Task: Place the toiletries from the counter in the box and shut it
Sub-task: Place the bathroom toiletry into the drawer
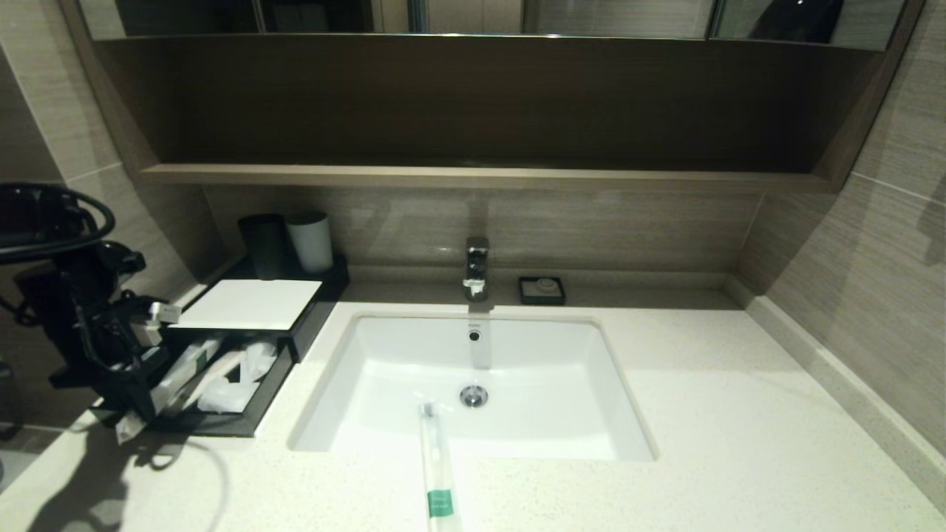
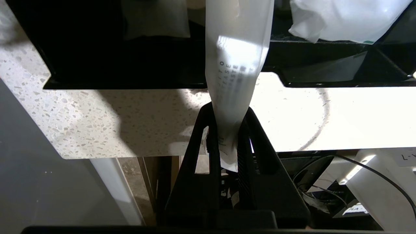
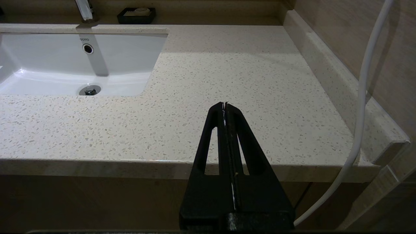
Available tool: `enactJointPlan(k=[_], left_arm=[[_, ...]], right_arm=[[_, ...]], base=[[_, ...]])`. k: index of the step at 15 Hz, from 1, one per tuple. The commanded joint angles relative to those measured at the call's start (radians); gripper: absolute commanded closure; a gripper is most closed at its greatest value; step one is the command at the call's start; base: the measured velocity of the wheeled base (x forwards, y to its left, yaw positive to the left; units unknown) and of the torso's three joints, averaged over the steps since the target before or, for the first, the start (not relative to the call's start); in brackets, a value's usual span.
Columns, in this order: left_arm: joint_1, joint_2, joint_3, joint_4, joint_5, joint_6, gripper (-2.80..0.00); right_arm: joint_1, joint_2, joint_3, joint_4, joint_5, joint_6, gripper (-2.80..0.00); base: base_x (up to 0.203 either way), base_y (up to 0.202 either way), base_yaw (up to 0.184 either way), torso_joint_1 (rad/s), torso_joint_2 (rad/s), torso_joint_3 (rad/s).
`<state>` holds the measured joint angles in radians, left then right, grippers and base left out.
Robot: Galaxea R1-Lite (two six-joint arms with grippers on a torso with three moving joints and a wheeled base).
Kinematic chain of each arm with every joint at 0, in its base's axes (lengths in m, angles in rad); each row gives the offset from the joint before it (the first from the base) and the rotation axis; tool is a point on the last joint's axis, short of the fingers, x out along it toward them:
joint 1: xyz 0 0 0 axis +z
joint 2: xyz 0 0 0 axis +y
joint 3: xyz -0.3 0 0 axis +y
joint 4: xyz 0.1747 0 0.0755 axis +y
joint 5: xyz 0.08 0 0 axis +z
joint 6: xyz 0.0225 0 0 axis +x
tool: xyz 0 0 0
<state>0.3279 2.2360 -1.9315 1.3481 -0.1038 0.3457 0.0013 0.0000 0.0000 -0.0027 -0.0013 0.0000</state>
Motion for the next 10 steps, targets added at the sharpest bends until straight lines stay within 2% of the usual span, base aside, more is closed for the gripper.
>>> enactJointPlan(k=[1,10], left_arm=[[-0.001,0.001,0.000,-0.001,0.000,-0.001,0.00],[-0.001,-0.004,-0.003,-0.038,-0.003,-0.022,0.00]], right_arm=[[0.000,0.000,0.002,0.000,0.000,0.000,0.00],[0.000,0.000,0.002,0.000,0.000,0.000,0.00]], base=[[0.000,0.000,0.000,0.000,0.00,0.000],[0.000,0.000,0.000,0.000,0.00,0.000]])
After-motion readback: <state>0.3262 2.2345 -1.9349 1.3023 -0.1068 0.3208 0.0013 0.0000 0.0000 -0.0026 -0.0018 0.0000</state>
